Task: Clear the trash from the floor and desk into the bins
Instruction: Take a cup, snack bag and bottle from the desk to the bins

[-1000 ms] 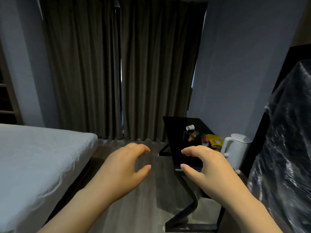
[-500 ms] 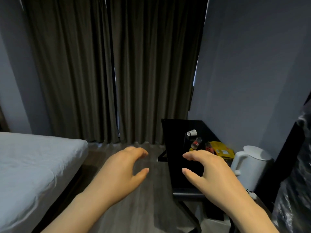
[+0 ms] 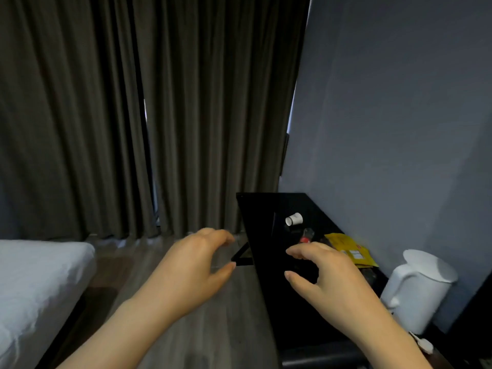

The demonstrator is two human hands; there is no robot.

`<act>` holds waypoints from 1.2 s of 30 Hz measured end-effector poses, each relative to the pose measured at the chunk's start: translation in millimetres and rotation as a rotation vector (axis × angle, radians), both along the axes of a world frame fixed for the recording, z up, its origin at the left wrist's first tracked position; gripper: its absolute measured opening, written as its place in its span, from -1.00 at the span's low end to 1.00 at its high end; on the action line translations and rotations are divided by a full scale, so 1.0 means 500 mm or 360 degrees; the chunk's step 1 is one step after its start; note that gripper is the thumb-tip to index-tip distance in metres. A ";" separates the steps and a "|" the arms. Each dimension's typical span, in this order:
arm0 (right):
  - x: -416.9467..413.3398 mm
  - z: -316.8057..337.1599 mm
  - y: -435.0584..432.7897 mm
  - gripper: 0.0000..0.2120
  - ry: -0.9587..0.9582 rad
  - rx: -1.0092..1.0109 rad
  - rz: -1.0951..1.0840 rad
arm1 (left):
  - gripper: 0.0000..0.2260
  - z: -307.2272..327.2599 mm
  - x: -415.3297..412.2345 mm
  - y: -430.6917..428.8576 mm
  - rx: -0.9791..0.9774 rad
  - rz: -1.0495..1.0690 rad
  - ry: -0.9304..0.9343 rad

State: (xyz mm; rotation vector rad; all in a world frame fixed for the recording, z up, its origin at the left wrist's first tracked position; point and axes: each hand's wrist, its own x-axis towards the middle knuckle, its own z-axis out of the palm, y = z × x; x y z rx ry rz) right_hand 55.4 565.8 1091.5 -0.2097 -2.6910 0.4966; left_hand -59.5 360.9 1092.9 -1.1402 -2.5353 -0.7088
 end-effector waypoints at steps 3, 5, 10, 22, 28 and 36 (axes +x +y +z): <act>-0.075 -0.008 0.005 -0.62 -0.0022 -0.0020 -0.0073 | -0.67 0.000 -0.093 0.014 -0.0021 -0.0097 -0.0029; -0.118 -0.019 0.012 -0.62 -0.0054 -0.0054 -0.0111 | -0.65 -0.009 -0.148 0.026 -0.0034 -0.0139 -0.0050; -0.215 -0.037 0.038 -0.63 -0.0077 -0.0056 -0.0186 | -0.55 -0.032 -0.257 0.064 -0.0017 -0.0207 -0.0088; -0.503 -0.077 0.174 -0.65 -0.0006 -0.0160 -0.0290 | -0.59 -0.053 -0.555 0.210 -0.0099 -0.0277 -0.0064; -0.663 -0.074 0.266 -0.64 0.0026 -0.0241 -0.0302 | -0.62 -0.041 -0.723 0.303 -0.0133 -0.0288 -0.0046; -0.825 -0.080 0.360 -0.64 -0.0023 -0.0268 -0.0319 | -0.53 -0.069 -0.892 0.403 -0.0099 -0.0323 -0.0195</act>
